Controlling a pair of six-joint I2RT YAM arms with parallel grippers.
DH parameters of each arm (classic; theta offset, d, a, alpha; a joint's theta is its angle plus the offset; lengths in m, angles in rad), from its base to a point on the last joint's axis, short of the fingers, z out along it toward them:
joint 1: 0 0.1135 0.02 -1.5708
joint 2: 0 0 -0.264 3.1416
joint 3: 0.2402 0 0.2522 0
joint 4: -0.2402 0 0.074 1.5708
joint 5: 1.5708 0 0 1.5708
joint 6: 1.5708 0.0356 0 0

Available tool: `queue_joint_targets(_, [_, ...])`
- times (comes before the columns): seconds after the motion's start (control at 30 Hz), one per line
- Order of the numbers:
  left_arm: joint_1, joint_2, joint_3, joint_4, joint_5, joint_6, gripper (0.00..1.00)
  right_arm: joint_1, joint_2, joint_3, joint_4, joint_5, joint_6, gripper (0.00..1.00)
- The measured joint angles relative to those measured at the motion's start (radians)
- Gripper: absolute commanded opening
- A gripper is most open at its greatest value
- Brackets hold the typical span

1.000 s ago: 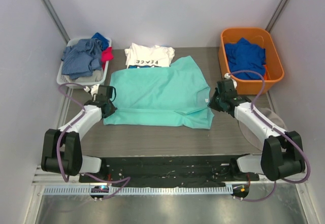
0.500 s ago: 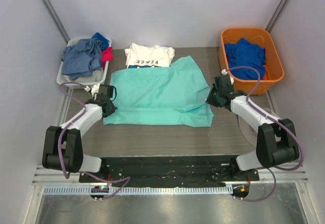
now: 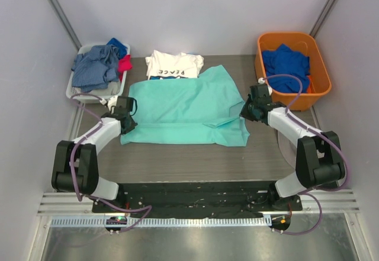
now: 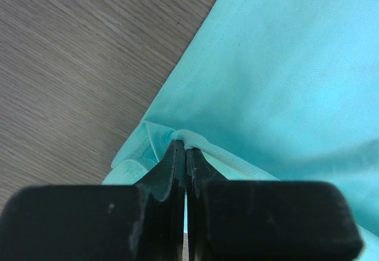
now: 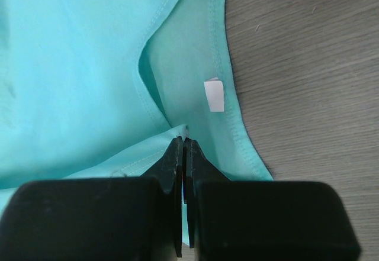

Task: Fold and stack the t-shirts
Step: Fold the tshirt

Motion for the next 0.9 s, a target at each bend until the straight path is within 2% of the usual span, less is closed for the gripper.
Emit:
queue_joint_targets(0.1, [0.0, 0.012, 0.01, 0.002, -0.002, 0.0, 0.0, -0.003, 0.005, 0.011, 0.003, 0.0, 0.0, 0.01])
queue_joint_targets(0.13, [0.0, 0.018, 0.016, 0.002, -0.002, 0.0, 0.02, -0.005, 0.008, 0.016, 0.005, 0.0, 0.0, 0.02])
queue_joint_targets(0.17, [0.0, 0.023, 0.022, 0.003, -0.003, 0.0, 0.08, -0.005, 0.011, 0.02, 0.008, 0.0, 0.0, 0.04])
queue_joint_targets(0.2, [0.0, 0.029, 0.028, 0.003, -0.003, 0.001, 0.21, -0.006, 0.014, 0.023, 0.01, 0.0, 0.0, 0.14])
queue_joint_targets(0.23, [0.0, 0.035, 0.037, 0.003, -0.004, 0.002, 0.5, -0.007, 0.016, 0.026, 0.01, 0.0, 0.0, 0.25])
queue_joint_targets(0.27, [0.0, 0.044, 0.048, 0.002, -0.008, 0.004, 0.61, -0.009, 0.018, 0.028, 0.011, 0.0, 0.002, 0.44])
queue_joint_targets(0.3, [0.0, 0.053, 0.061, -0.003, -0.016, 0.008, 0.69, -0.012, 0.019, 0.029, 0.012, 0.001, 0.001, 0.49])
queue_joint_targets(0.33, [0.0, 0.063, 0.078, -0.016, -0.029, 0.005, 0.83, -0.017, 0.019, 0.031, 0.013, 0.004, 0.002, 0.54])
queue_joint_targets(0.37, [0.0, 0.071, 0.097, -0.029, -0.044, 0.004, 0.87, -0.023, 0.019, 0.032, 0.015, 0.01, 0.0, 0.59])
queue_joint_targets(0.47, [0.0, 0.08, 0.179, -0.075, -0.097, 0.0, 0.94, -0.041, 0.018, 0.04, 0.021, 0.027, 0.001, 0.63])
queue_joint_targets(0.63, [0.0, 0.056, 0.302, -0.107, -0.167, 0.001, 0.96, -0.061, -0.029, 0.049, 0.025, 0.051, 0.0, 0.64])
queue_joint_targets(0.77, [0.0, -0.035, 0.275, -0.126, -0.181, -0.002, 0.97, -0.062, -0.117, 0.048, 0.016, 0.05, -0.004, 0.65])
queue_joint_targets(0.9, [0.0, -0.17, 0.141, -0.129, -0.175, -0.024, 0.98, -0.062, -0.2, 0.019, -0.004, 0.023, -0.01, 0.65])
